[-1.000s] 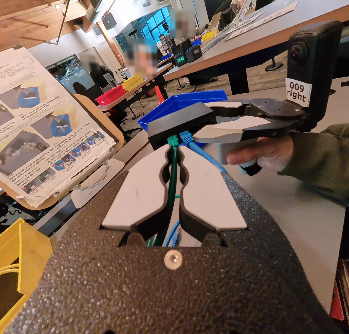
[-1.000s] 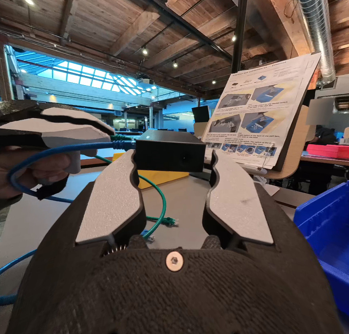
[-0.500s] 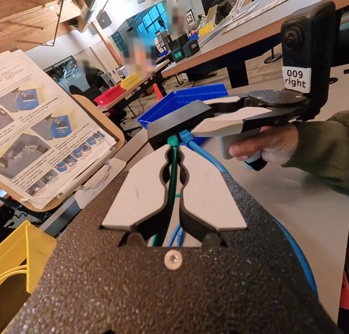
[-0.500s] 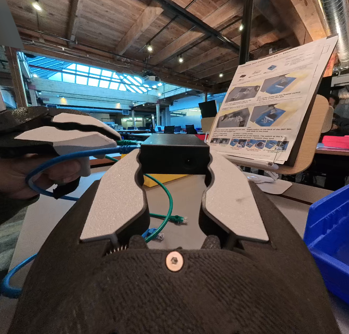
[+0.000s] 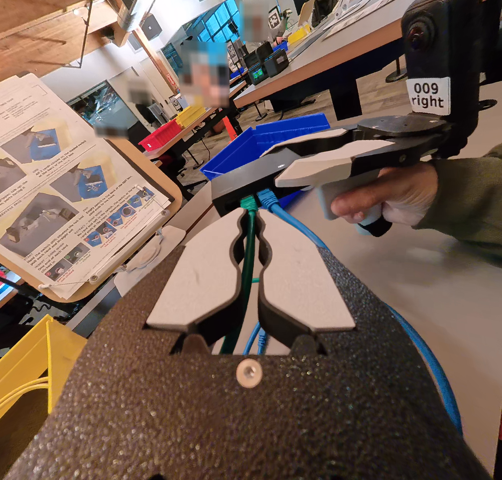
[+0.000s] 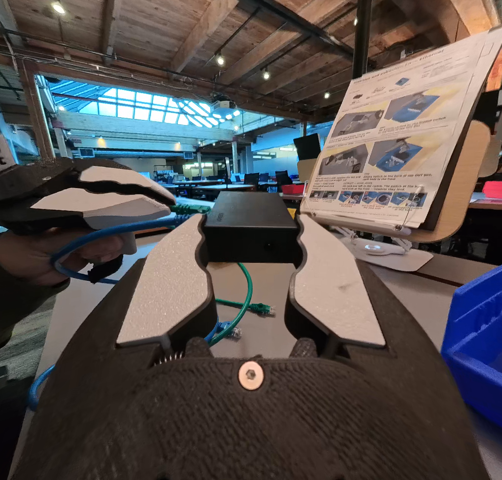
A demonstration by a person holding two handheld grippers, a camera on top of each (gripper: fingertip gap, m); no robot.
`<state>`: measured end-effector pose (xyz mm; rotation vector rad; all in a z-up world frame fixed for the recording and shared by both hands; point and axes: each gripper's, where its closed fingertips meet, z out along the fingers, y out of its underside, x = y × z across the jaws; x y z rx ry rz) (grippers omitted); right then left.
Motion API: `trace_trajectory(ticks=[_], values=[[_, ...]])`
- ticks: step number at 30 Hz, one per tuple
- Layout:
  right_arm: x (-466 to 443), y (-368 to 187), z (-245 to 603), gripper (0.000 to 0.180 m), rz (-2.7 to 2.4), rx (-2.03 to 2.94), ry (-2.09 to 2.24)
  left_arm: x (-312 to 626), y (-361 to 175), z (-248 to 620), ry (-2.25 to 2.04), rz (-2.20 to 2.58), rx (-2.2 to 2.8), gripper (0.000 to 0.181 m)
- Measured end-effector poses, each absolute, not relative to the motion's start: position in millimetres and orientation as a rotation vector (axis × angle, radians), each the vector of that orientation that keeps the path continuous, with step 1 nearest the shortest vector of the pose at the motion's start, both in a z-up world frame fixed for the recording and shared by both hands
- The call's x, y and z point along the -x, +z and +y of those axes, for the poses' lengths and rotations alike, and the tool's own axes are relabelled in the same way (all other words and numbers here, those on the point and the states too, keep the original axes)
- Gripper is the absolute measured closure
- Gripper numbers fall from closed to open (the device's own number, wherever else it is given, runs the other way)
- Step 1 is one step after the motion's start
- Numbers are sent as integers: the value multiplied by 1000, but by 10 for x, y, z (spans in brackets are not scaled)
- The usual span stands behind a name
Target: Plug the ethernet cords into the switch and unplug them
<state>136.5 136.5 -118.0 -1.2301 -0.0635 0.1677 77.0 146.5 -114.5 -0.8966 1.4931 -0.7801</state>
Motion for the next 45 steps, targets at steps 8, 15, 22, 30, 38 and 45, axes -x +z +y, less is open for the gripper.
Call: trace_trajectory(ticks=[8, 15, 22, 30, 38, 45], values=[[-1366, -1129, 1339, 119, -25, 1197, 155, -772, -1102, 1468, -841, 1432, 938, 176], [-1396, -1061, 1298, 118, 14, 1146, 130, -761, -1134, 1499, -947, 1371, 1101, 170], [-1323, -1010, 1290, 118, -21, 1128, 117, -771, -1199, 1467, -1027, 1375, 1172, 172], [-1327, -989, 1274, 118, -20, 1112, 119, -772, -1186, 1435, -1066, 1371, 1160, 173], [-1345, -988, 1266, 119, -14, 1100, 100, -776, -1194, 1420, -1103, 1381, 1174, 172], [-1343, -991, 1262, 118, -21, 1096, 110, -763, -1184, 1428, -1140, 1373, 1183, 172]])
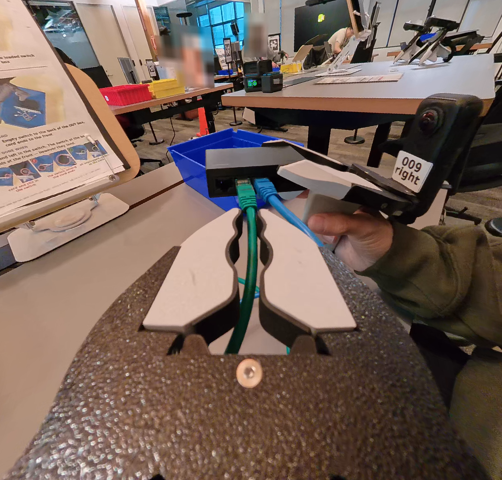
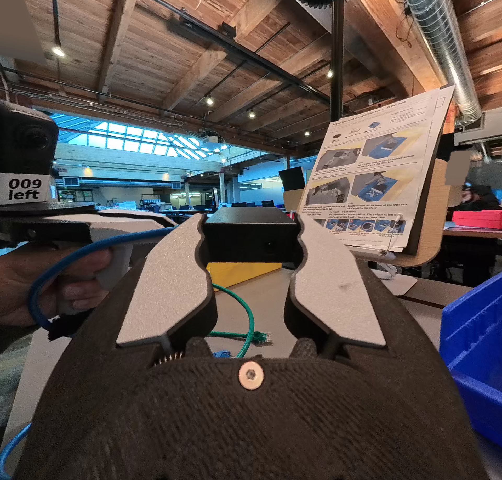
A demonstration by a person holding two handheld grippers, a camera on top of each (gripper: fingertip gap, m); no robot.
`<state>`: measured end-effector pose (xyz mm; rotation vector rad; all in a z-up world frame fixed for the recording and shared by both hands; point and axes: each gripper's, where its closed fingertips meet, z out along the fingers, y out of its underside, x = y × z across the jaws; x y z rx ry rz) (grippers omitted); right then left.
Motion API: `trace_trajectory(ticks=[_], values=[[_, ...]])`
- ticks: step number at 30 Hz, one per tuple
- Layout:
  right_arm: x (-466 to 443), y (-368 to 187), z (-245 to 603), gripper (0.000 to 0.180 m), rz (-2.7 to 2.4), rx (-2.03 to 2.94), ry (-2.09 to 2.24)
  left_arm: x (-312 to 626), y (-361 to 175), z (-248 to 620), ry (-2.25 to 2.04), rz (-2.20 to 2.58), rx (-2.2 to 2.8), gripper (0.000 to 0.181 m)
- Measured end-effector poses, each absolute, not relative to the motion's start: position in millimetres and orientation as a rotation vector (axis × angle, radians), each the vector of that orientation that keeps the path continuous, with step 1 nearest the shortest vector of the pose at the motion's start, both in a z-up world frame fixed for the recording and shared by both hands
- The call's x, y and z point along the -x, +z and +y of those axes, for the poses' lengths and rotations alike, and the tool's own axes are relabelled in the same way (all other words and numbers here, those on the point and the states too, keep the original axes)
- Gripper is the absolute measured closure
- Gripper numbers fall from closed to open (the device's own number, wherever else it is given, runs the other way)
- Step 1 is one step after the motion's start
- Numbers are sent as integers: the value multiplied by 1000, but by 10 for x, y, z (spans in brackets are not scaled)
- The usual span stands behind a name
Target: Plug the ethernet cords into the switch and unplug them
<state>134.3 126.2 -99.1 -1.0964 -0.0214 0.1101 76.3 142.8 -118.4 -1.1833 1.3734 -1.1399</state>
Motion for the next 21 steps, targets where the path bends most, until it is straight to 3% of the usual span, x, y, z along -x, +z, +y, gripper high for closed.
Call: trace_trajectory(ticks=[21], values=[[-1340, -1323, 1423, 118, -15, 1235, 202, -832, -1415, 1561, -959, 1446, 1262, 175]])
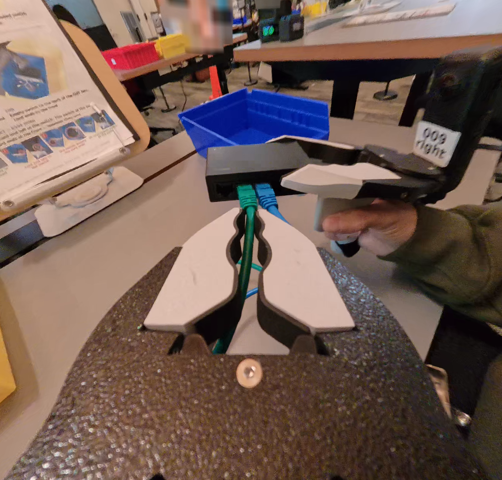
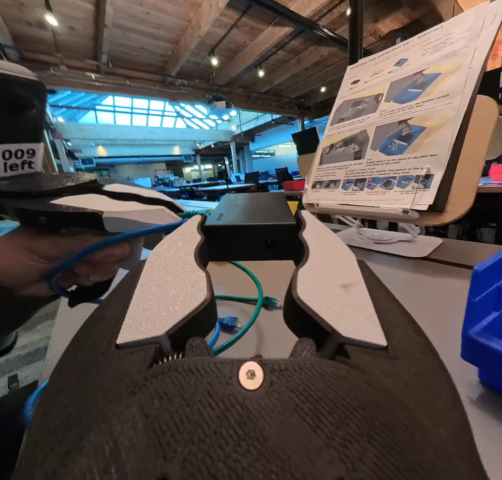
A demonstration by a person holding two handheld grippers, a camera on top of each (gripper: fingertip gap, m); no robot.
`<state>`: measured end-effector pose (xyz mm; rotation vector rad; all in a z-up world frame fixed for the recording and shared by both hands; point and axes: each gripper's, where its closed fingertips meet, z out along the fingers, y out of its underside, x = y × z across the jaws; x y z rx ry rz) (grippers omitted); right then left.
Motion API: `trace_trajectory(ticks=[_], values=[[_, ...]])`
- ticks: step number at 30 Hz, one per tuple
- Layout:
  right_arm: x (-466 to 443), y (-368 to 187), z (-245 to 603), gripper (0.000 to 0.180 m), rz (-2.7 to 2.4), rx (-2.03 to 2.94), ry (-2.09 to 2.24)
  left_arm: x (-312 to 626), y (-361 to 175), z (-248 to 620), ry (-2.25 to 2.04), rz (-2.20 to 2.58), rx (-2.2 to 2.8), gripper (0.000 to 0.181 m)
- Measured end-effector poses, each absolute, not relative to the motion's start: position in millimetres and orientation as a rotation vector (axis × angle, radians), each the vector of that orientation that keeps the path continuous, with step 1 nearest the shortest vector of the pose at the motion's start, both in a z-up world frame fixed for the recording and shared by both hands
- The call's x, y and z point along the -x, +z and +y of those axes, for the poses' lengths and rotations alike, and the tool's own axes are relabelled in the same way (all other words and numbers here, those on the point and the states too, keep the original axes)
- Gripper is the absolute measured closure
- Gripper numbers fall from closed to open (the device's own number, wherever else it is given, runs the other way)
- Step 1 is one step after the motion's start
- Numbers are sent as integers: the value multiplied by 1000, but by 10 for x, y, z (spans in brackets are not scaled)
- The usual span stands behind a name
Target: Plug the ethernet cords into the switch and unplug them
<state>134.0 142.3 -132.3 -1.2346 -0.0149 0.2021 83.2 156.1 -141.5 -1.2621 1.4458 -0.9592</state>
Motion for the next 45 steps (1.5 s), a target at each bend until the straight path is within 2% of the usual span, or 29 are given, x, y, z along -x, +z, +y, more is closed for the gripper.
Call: trace_trajectory(ticks=[18, 24, 36, 45], values=[[-1402, -1470, 1470, 118, 13, 1279, 200, -920, -1475, 1641, -809, 1380, 1268, 175], [-1335, -1331, 1473, 117, 0, 1264, 163, -851, -1326, 1638, -983, 1275, 1208, 175], [-1370, -1297, 1429, 118, 38, 1199, 208, -856, -1340, 1614, -1017, 1243, 1183, 171], [-1365, -1268, 1406, 118, 20, 1179, 217, -850, -1356, 1550, -1197, 1258, 1217, 172]])
